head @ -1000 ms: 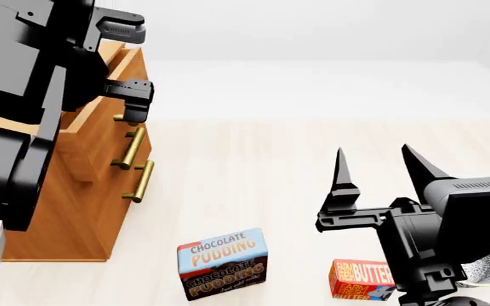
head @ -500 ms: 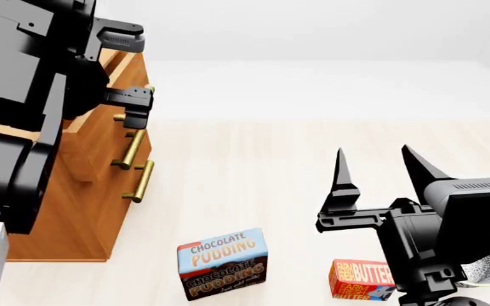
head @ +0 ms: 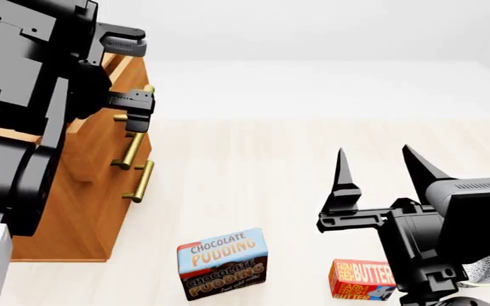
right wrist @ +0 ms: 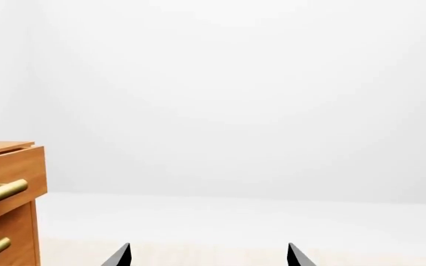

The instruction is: Put the butter at the back in the top drawer of the cabinet and close it.

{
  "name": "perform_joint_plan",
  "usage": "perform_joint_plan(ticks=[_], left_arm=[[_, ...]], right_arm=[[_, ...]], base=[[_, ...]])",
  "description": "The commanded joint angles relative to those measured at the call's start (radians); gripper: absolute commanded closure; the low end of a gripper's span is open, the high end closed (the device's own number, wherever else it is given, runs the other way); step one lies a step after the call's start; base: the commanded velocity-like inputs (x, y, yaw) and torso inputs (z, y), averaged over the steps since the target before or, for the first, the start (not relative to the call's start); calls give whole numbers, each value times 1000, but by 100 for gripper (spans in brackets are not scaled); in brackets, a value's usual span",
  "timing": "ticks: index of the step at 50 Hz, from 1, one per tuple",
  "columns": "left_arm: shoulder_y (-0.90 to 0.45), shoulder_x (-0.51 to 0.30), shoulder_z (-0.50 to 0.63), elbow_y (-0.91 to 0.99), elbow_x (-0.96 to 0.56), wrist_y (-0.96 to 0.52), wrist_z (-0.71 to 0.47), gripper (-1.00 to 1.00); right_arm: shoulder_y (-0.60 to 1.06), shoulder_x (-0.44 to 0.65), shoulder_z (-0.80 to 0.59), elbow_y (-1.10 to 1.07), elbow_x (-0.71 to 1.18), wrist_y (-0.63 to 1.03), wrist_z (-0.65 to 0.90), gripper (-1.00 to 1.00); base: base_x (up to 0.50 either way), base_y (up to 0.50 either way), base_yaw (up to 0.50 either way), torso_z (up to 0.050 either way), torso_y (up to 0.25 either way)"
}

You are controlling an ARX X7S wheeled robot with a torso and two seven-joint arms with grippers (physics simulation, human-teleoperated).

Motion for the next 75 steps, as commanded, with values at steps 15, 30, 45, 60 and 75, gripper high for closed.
perform_joint_plan(ticks=[15, 30, 45, 60, 75], left_arm=[[3, 14, 41, -9, -6, -6, 166, -100], [-16, 55, 82, -9, -5, 1, 209, -100], [-48, 63, 308, -9, -338, 20, 81, -100], [-79, 63, 643, -5, -838, 71, -42, -100], [-70, 63, 764, 9, -1061, 104, -60, -100]], right_arm=[[-4, 9, -2, 8, 8, -15, 5, -100], [-14, 17, 11, 12, 18, -29, 6, -100], [-35, 26, 39, 18, 35, -52, 3, -100], [-55, 36, 78, 24, 61, -74, -1, -100], [-70, 41, 92, 27, 69, -89, 1, -100]], base=[[0, 0, 0, 0, 0], [0, 0, 0, 0, 0], [0, 0, 0, 0, 0], [0, 0, 0, 0, 0], [0, 0, 0, 0, 0]])
